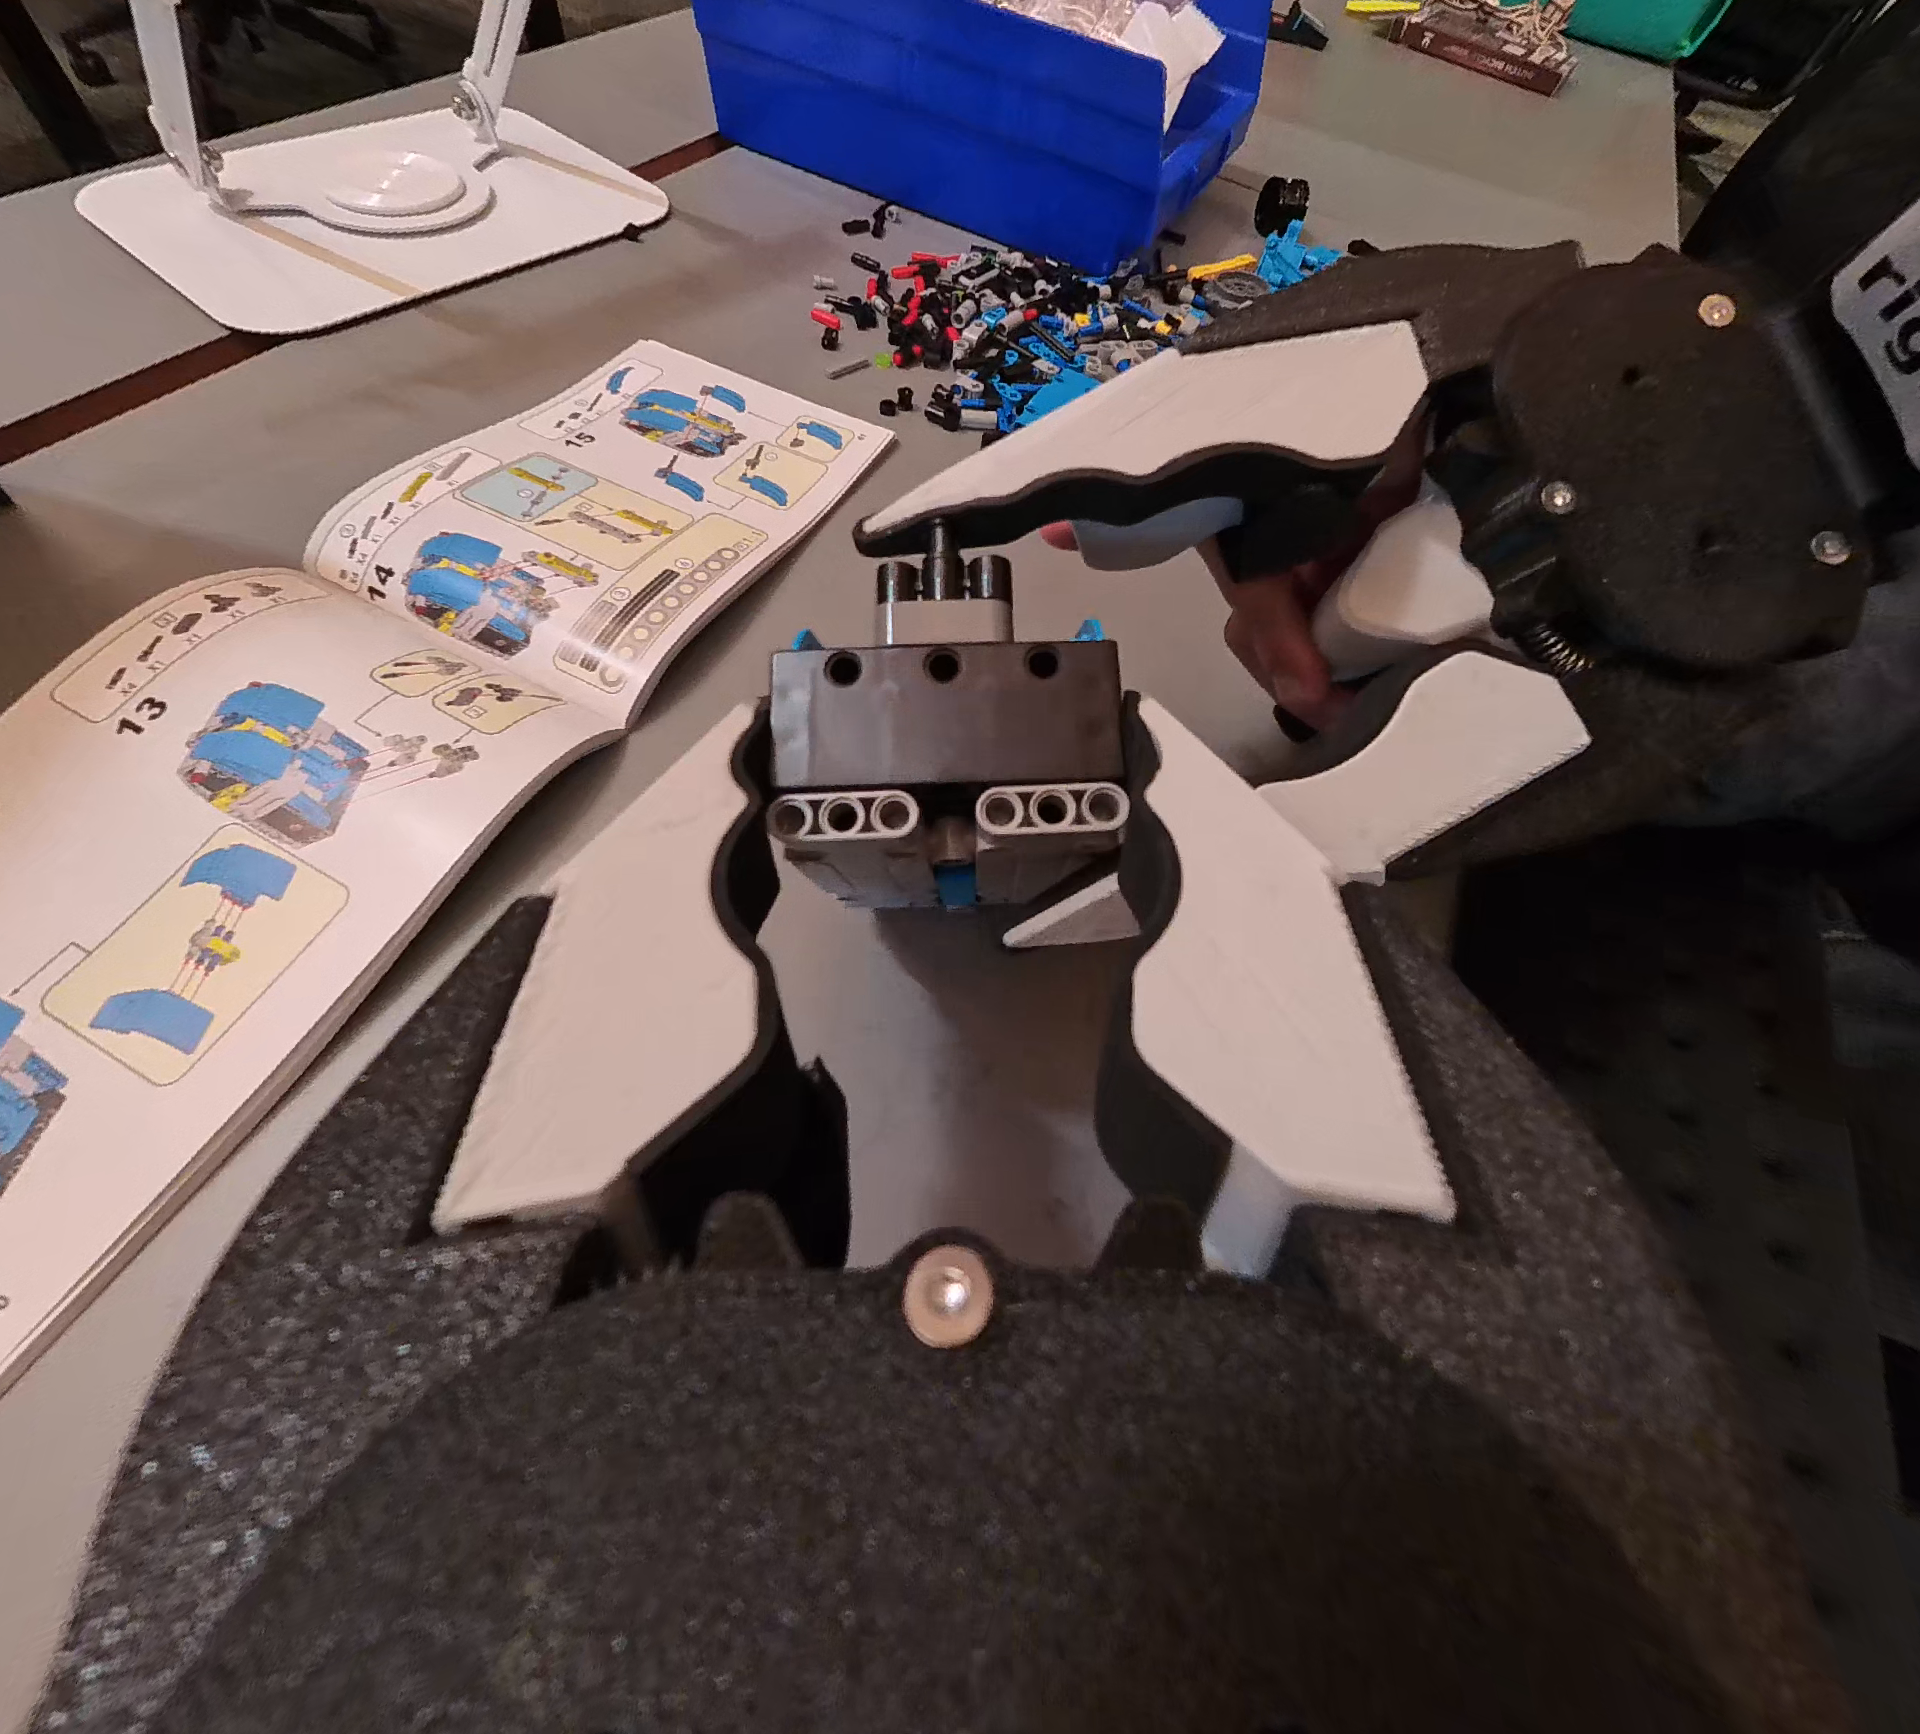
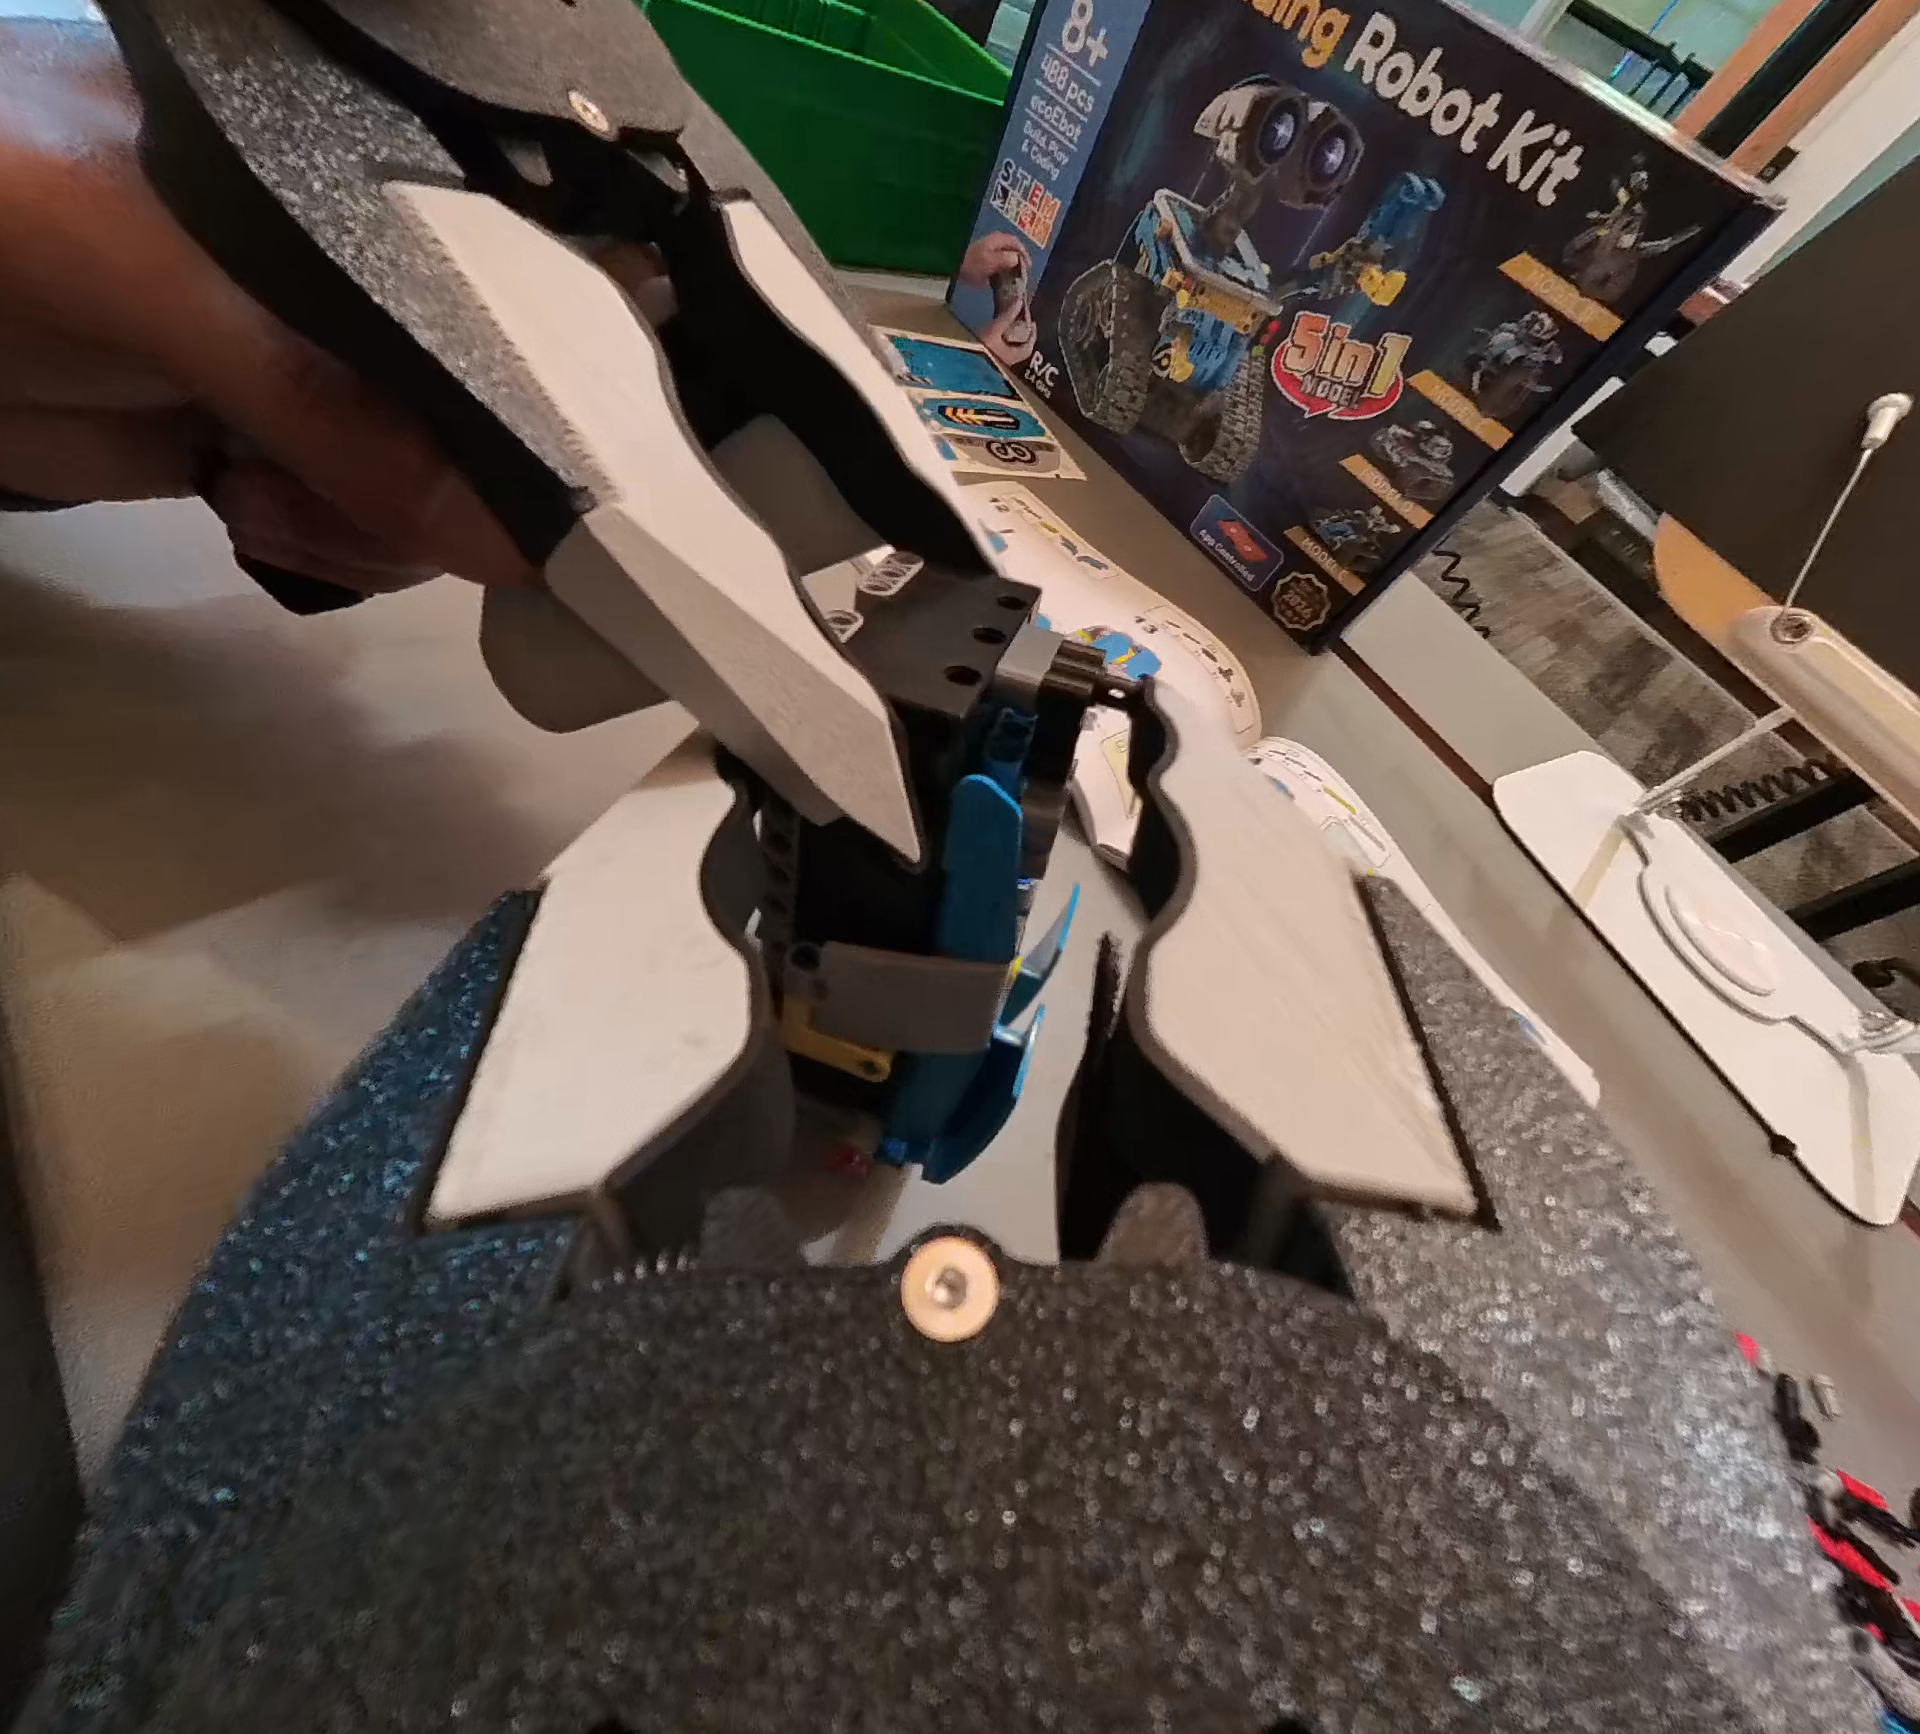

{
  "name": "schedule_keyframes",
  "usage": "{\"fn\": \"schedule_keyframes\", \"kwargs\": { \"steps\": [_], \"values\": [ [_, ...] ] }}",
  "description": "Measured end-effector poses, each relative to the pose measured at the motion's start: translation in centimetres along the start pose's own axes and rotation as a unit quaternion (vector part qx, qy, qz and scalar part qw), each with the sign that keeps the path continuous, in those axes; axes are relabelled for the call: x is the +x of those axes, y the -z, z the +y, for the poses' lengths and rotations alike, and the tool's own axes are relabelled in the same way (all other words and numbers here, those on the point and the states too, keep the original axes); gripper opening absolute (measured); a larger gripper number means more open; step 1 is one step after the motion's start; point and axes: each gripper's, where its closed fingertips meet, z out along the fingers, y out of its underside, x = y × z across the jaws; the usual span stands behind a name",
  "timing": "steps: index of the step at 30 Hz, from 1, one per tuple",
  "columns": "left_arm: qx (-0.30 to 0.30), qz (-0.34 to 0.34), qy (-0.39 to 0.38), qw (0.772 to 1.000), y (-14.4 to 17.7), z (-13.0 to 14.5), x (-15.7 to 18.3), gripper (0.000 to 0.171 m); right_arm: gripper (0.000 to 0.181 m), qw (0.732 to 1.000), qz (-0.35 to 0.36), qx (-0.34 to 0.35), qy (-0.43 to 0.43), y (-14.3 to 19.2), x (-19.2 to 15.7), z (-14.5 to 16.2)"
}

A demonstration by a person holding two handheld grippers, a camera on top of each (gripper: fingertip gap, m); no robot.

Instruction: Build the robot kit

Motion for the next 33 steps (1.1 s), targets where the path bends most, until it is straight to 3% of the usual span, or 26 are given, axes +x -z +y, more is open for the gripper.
{"fn": "schedule_keyframes", "kwargs": {
  "steps": [7,10,12,14,17,21,29,33],
  "values": [
    [-0.005,0.011,-0.010,1.000,0.1,0.2,-0.1,0.066,0.072,0.999,-0.028,0.018,-0.010,0.1,-0.2,-0.1],
    [-0.005,-0.005,-0.041,0.999,0.3,0.4,-0.6,0.066,0.086,0.988,-0.121,0.047,-0.085,1.7,-1.2,-0.4],
    [-0.002,-0.019,-0.060,0.998,0.5,0.4,-1.1,0.066,0.089,0.981,-0.133,0.053,-0.133,2.3,0.1,0.1],
    [-0.002,-0.027,-0.064,0.998,0.6,0.4,-1.3,0.066,0.083,0.980,-0.126,0.074,-0.135,2.7,0.9,-0.4],
    [-0.004,-0.031,-0.094,0.995,0.5,0.5,-0.8,0.066,0.085,0.983,-0.142,0.082,-0.087,2.6,-1.0,-1.3],
    [-0.003,-0.038,-0.148,0.988,0.4,0.5,0.0,0.066,0.076,0.971,-0.166,0.113,-0.128,3.0,-0.6,-2.8],
    [-0.003,-0.044,-0.211,0.976,0.3,0.6,1.1,0.066,0.048,0.968,-0.204,0.093,-0.116,3.4,-0.7,-1.8],
    [-0.005,-0.045,-0.216,0.975,0.2,0.7,1.2,0.065,0.047,0.963,-0.209,0.095,-0.142,3.5,-0.7,-1.8]
  ]
}}
